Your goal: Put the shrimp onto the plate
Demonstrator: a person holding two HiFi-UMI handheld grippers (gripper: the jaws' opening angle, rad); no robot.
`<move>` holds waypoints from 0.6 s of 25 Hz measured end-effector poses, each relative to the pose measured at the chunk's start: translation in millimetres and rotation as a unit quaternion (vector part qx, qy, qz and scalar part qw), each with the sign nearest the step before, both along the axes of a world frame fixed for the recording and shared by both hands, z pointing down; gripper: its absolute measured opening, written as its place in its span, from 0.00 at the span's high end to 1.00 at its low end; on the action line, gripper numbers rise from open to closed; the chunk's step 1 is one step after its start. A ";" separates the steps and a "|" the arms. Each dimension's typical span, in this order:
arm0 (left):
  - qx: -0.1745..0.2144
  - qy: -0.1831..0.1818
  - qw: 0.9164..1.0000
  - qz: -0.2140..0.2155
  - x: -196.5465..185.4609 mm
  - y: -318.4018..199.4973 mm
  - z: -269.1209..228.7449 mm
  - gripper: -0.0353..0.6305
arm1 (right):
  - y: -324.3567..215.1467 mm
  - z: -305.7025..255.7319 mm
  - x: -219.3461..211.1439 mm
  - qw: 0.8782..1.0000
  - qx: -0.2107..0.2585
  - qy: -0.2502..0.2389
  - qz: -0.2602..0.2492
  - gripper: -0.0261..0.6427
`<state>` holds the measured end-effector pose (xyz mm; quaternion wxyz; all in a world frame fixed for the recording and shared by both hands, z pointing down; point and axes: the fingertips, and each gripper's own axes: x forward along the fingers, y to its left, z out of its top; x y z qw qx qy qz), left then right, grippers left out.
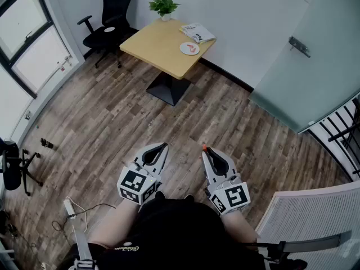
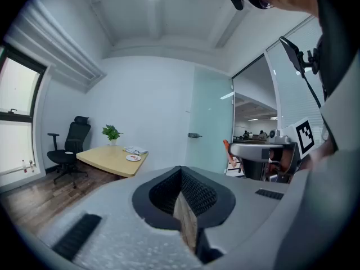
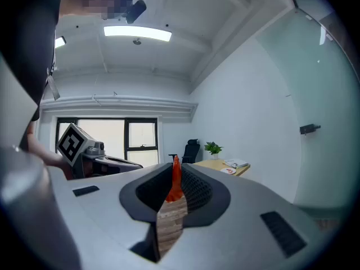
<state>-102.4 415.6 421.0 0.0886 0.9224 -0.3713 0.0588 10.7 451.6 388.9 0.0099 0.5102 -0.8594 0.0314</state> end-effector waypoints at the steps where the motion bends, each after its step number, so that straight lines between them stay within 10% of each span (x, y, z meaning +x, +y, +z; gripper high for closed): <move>1: 0.002 0.002 1.000 0.001 0.2 -0.1 0.9 0.94 | 0.2 1.0 -0.5 1.000 -0.001 0.000 -0.002 0.89; 15: 0.014 0.009 1.000 -0.001 13.2 7.2 -6.6 0.94 | 10.7 -3.9 17.5 1.000 0.024 -0.009 0.006 0.89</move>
